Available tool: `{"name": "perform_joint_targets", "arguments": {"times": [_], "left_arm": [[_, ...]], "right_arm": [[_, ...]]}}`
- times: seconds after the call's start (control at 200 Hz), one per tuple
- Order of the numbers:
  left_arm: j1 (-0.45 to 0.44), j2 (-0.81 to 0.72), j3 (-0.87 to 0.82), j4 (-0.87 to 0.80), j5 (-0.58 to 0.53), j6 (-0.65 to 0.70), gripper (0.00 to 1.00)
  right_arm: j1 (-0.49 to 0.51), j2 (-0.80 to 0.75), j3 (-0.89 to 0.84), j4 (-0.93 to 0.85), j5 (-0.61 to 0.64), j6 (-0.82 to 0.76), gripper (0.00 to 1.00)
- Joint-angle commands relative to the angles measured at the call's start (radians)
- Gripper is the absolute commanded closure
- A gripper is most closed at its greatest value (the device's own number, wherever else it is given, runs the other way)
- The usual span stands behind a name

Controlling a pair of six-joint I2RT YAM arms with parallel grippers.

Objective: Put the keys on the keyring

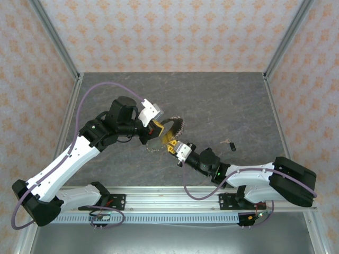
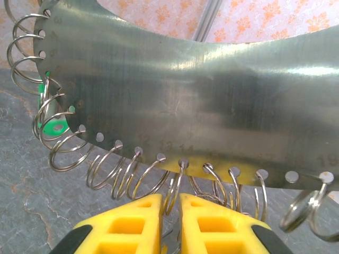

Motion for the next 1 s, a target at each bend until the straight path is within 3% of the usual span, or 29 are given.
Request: {"name": "perform_joint_targets", "arguments": {"times": [0.0, 0.255, 0.545, 0.736, 0.996], "left_arm": [[0.004, -0.007, -0.001, 0.025, -0.008, -0.001, 1.00], [0.004, 0.004, 0.004, 0.034, -0.006, -0.005, 1.00], [0.005, 0.007, 0.004, 0.033, -0.006, -0.010, 1.00], [0.005, 0.007, 0.002, 0.040, -0.013, -0.013, 1.00], [0.005, 0.005, -0.030, 0.088, -0.121, -0.080, 1.00]], "right_arm": [[0.004, 0.014, 0.031, 0.059, 0.029, 0.009, 0.84], [0.004, 0.019, 0.036, 0.064, 0.031, 0.018, 0.89], [0.004, 0.038, 0.044, 0.091, 0.019, 0.040, 0.86], [0.004, 0.054, 0.052, 0.082, 0.023, 0.033, 0.97], [0.004, 0.015, 0.032, 0.055, 0.040, 0.037, 1.00]]}}
